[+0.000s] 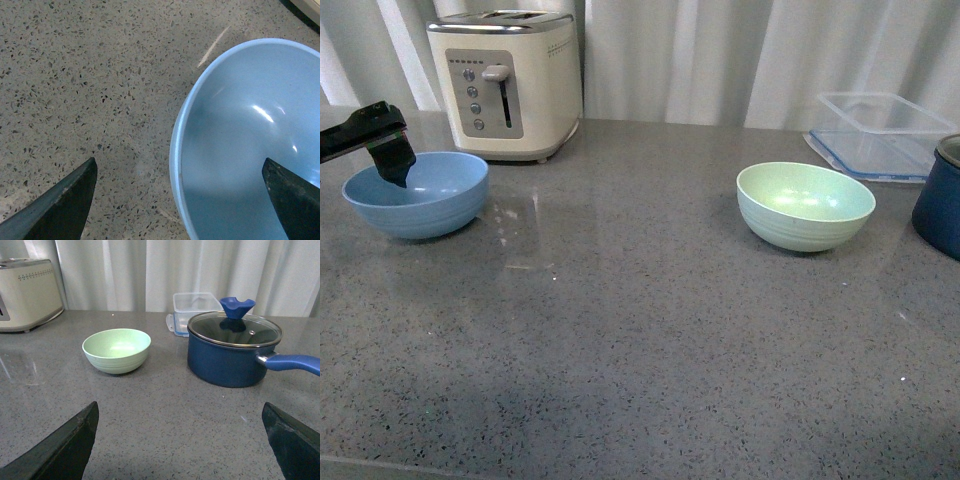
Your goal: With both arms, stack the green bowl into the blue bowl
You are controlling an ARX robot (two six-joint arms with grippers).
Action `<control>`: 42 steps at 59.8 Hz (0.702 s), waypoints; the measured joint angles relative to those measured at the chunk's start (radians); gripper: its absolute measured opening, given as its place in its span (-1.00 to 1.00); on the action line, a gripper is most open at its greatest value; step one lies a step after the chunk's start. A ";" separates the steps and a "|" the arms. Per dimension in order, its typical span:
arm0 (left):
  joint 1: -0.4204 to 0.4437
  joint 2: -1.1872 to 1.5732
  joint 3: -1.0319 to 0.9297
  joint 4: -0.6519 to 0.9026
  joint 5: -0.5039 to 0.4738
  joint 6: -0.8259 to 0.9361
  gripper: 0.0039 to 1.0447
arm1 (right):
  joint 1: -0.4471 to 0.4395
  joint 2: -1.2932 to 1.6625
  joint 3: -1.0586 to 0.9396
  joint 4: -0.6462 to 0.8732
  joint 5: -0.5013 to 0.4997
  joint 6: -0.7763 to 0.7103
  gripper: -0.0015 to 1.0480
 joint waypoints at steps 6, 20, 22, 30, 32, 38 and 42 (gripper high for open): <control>0.000 0.019 0.024 -0.016 -0.010 0.000 0.88 | 0.000 0.000 0.000 0.000 0.000 0.000 0.81; -0.004 0.024 0.027 -0.019 -0.028 -0.003 0.40 | 0.000 0.000 0.000 0.000 0.000 0.000 0.81; -0.005 0.023 0.025 -0.018 -0.030 -0.005 0.30 | 0.000 0.000 0.000 0.000 0.000 0.000 0.81; -0.006 0.020 0.005 -0.016 -0.030 -0.010 -0.08 | 0.000 0.000 0.000 0.000 0.000 0.000 0.81; -0.006 0.019 -0.002 -0.016 -0.030 -0.012 -0.18 | 0.000 0.000 0.000 0.000 0.000 0.000 0.81; -0.007 0.003 -0.030 -0.012 -0.025 -0.016 -0.49 | 0.000 0.000 0.000 0.000 0.000 0.000 0.81; -0.008 -0.011 -0.045 -0.010 -0.024 -0.020 -0.66 | 0.000 0.000 0.000 0.000 0.000 0.000 0.81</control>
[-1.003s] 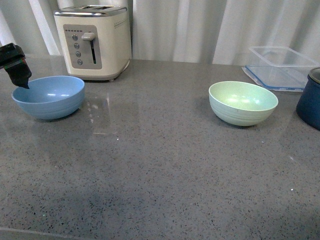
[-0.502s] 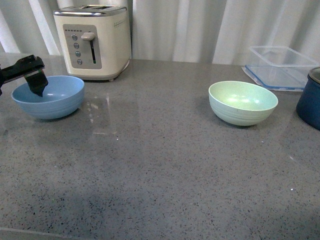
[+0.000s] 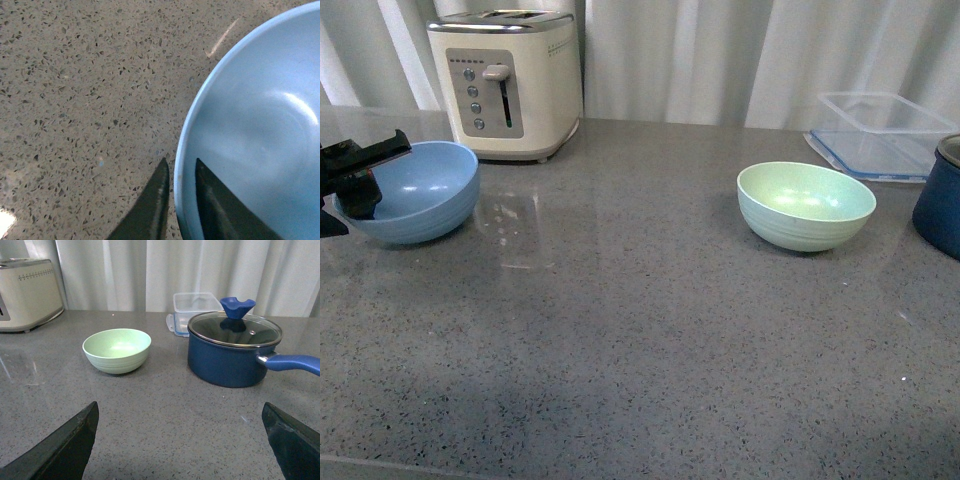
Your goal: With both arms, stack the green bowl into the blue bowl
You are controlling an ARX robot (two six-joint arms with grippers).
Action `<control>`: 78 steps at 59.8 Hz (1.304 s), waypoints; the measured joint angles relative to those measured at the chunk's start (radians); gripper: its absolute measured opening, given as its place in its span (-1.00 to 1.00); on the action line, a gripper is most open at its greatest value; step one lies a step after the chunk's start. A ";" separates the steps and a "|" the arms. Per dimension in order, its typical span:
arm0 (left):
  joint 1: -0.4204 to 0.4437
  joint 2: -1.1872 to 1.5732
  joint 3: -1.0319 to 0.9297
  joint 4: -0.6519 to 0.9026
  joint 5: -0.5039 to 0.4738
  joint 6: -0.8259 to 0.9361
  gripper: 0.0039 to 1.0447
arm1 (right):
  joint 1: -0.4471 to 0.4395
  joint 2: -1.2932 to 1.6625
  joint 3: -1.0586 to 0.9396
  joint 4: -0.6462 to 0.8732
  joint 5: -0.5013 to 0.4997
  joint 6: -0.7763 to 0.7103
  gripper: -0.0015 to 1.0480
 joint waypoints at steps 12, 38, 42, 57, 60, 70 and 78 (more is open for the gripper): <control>-0.024 -0.082 -0.026 0.003 0.026 -0.026 -0.94 | 0.000 0.000 0.000 0.000 0.000 0.000 0.81; -0.272 -0.006 0.217 -0.056 0.038 -0.029 -0.94 | 0.000 0.000 0.000 0.000 0.000 0.000 0.81; -0.304 0.036 0.256 -0.071 0.032 -0.032 -0.94 | 0.000 0.000 0.000 0.000 0.000 0.000 0.81; -0.372 0.162 0.367 -0.122 0.021 -0.043 -0.94 | 0.000 0.000 0.000 0.000 0.000 0.000 0.81; -0.379 0.174 0.376 -0.126 0.021 -0.044 -0.94 | 0.000 0.000 0.000 0.000 0.000 0.000 0.81; -0.398 0.211 0.415 -0.150 0.006 -0.043 -0.94 | 0.000 0.000 0.000 0.000 0.000 0.000 0.81; -0.410 0.232 0.432 -0.163 -0.003 -0.043 -0.94 | 0.000 0.000 0.000 0.000 0.000 0.000 0.81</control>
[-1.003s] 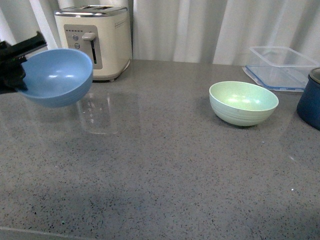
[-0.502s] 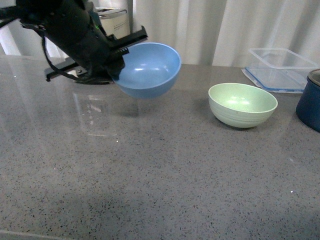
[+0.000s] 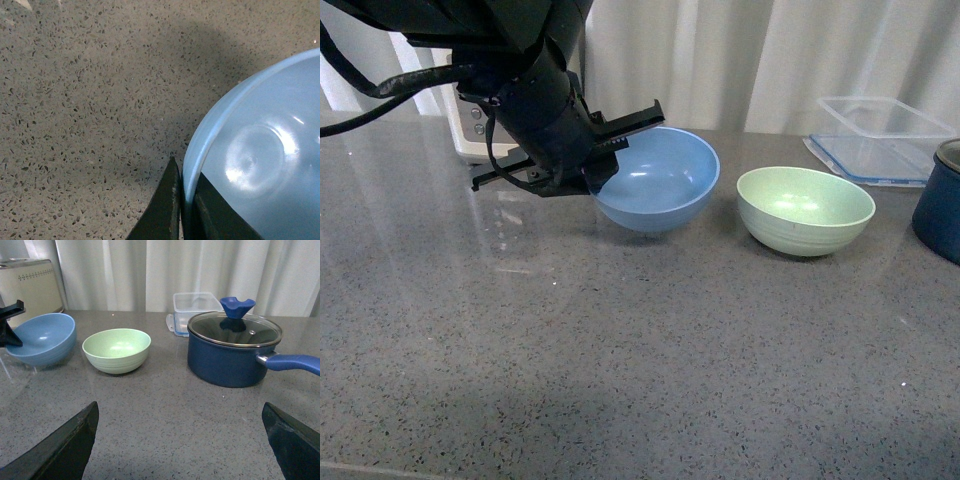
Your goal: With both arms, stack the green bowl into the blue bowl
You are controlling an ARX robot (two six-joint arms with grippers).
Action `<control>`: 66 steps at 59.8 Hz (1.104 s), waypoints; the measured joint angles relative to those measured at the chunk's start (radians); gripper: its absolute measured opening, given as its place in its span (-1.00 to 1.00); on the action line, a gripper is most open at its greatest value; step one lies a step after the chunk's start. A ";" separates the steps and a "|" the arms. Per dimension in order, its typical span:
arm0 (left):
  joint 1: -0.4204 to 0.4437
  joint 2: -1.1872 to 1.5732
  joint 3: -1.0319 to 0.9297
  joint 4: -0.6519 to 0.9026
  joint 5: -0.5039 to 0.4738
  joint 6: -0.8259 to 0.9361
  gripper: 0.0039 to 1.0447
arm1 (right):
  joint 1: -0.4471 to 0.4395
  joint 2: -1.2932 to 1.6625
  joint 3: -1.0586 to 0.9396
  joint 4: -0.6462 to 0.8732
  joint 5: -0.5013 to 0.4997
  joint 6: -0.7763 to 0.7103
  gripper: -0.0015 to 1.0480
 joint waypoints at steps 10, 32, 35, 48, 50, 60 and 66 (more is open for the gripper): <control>-0.014 0.021 0.010 -0.018 -0.007 0.000 -0.94 | 0.000 0.000 0.000 0.000 0.000 0.000 0.81; -0.029 0.021 0.017 -0.006 0.016 0.013 -0.43 | 0.000 0.000 0.000 0.000 0.000 0.000 0.81; -0.029 0.006 -0.005 0.025 0.033 0.016 -0.29 | 0.000 0.000 0.000 0.000 0.000 0.000 0.81; -0.025 -0.296 -0.296 0.480 0.025 0.095 0.55 | 0.000 0.000 0.000 0.000 0.000 0.000 0.81; -0.024 -0.370 -0.378 0.655 -0.105 0.206 0.40 | 0.000 0.000 0.000 0.000 0.000 0.000 0.81; 0.037 -0.552 -0.718 0.972 -0.167 0.443 -0.17 | 0.000 0.000 0.000 0.000 0.000 0.000 0.81; 0.083 -0.616 -0.910 1.036 -0.135 0.481 -0.52 | 0.000 0.000 0.000 0.000 0.000 0.000 0.81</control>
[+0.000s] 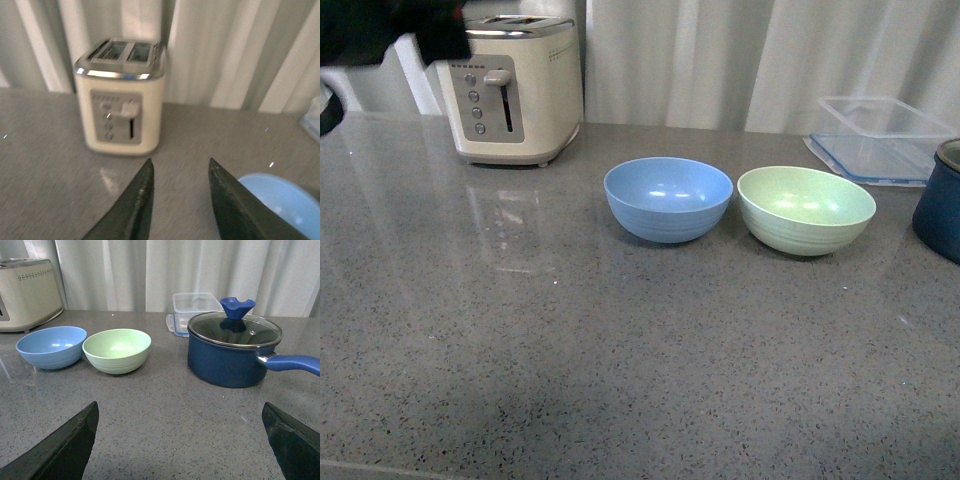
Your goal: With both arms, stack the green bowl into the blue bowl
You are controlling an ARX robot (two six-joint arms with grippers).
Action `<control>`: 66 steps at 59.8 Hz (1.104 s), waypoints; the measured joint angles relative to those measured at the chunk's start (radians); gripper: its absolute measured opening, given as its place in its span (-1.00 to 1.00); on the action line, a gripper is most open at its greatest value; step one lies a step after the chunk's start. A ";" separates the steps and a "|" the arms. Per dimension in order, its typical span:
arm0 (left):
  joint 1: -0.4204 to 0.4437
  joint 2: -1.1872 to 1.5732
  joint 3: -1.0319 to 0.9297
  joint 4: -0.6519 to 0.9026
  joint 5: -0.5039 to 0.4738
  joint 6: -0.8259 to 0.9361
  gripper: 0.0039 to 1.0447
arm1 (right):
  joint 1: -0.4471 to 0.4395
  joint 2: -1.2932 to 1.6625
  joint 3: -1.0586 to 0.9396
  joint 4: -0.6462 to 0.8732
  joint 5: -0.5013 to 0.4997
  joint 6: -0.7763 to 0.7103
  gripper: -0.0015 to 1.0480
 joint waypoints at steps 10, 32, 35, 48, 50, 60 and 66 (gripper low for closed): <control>0.059 -0.152 -0.238 0.080 0.062 0.023 -0.93 | 0.000 0.000 0.000 0.000 0.000 0.000 0.81; 0.148 -0.410 -0.532 0.111 0.150 0.032 -0.93 | 0.000 0.000 0.000 0.000 0.000 0.000 0.81; 0.158 -0.453 -0.564 0.099 0.163 0.032 -0.94 | 0.000 0.000 0.000 0.000 0.000 0.000 0.81; 0.238 -0.596 -0.645 0.034 0.243 0.032 -0.94 | 0.000 0.000 0.000 0.000 0.000 0.000 0.81; 0.246 -0.622 -0.657 0.020 0.243 0.032 -0.94 | 0.000 0.000 0.000 0.000 0.000 0.000 0.81; 0.249 -0.719 -0.692 -0.043 0.248 0.032 -0.94 | 0.000 0.000 0.000 0.000 0.000 0.000 0.81; 0.249 -0.741 -0.733 -0.010 0.247 0.032 -0.94 | 0.000 0.000 0.000 0.000 0.000 0.000 0.81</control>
